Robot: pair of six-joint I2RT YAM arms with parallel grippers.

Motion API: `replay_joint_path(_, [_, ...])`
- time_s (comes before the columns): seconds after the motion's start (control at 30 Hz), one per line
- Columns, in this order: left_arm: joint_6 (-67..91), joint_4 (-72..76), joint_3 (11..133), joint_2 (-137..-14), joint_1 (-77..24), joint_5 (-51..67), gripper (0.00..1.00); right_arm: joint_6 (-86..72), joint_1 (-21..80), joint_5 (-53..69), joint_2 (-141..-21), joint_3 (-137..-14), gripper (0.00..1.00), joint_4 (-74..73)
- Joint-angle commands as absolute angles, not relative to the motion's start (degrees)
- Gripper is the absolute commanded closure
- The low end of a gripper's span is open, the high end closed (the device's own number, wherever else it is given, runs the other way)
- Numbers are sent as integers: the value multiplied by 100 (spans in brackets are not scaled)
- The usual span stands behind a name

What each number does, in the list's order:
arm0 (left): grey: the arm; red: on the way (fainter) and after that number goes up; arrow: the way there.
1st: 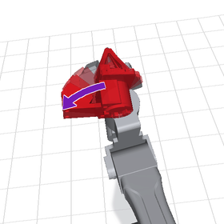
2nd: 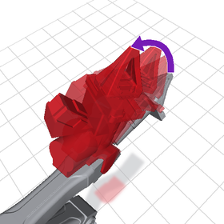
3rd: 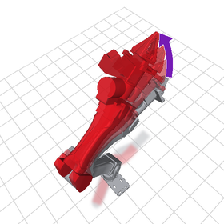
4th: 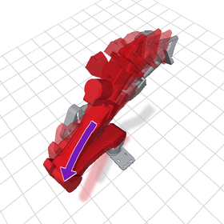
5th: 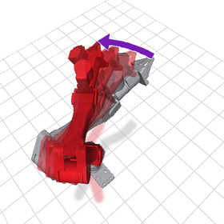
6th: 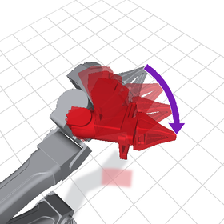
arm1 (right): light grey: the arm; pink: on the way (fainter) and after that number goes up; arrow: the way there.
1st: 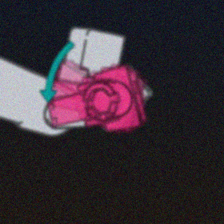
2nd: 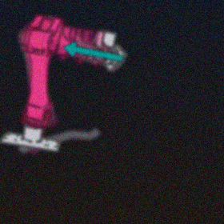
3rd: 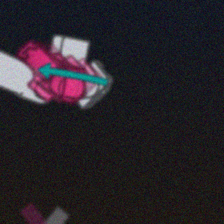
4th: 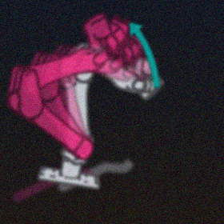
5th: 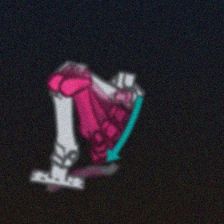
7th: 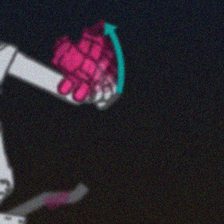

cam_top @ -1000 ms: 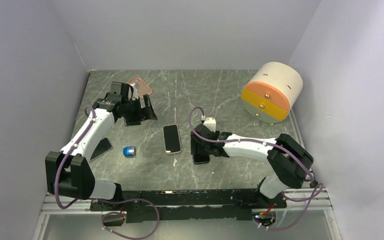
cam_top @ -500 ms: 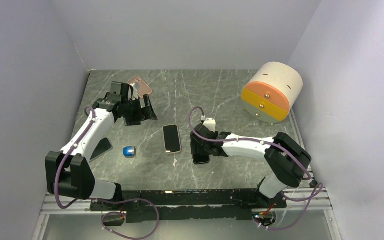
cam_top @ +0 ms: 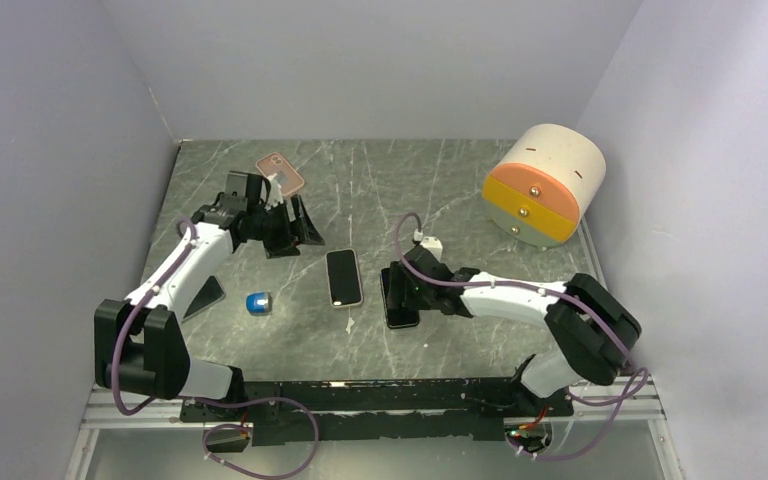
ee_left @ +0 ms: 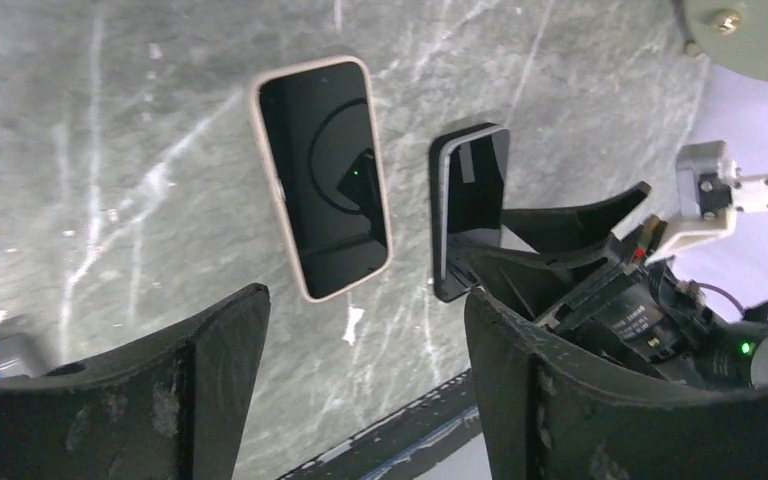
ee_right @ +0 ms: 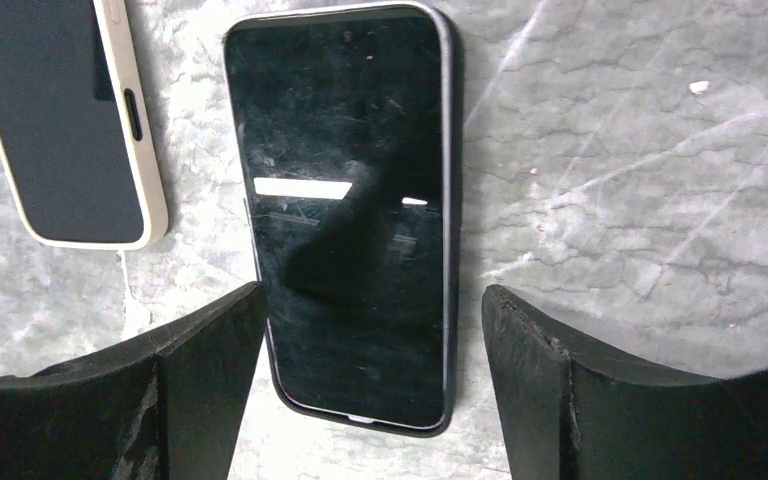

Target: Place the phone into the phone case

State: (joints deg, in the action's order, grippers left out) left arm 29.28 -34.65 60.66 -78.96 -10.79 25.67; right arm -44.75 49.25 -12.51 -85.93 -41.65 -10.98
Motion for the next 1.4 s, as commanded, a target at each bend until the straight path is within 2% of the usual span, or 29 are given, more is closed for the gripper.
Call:
replay_joint_path(0.0, [3332, -2923, 6051, -7931, -1462, 3000, 25, -4338, 4518, -449, -8197, -3731, 17, -482])
replay_joint_path(0.23, [3837, -2387, 6070, -8480, -2530, 2761, 34, -4461, 4095, 300, -7952, -3263, 15, 297])
replay_joint_path(0.5, [4235, -1732, 6104, -9367, -3258, 2639, 47, -4748, 3818, 900, -7706, -2657, 15, 1258])
replay_joint_path(0.67, [4342, -1600, 6121, -9863, -3428, 2615, 54, -4889, 3737, 1077, -7677, -2508, 14, 1522])
replay_joint_path(1.03, [4405, -1257, 6038, -10449, -3745, 2750, 60, -5189, 3641, 1280, -7744, -2364, 13, 1945])
replay_joint_path(1.13, [4386, -1173, 6010, -10535, -3818, 2857, 65, -5366, 3558, 1447, -7749, -2296, 13, 2209])
replay_joint_path(1.37, [4342, -1172, 5889, -10579, -3881, 2945, 71, -5233, 3465, 1579, -7550, -2601, 12, 1893])
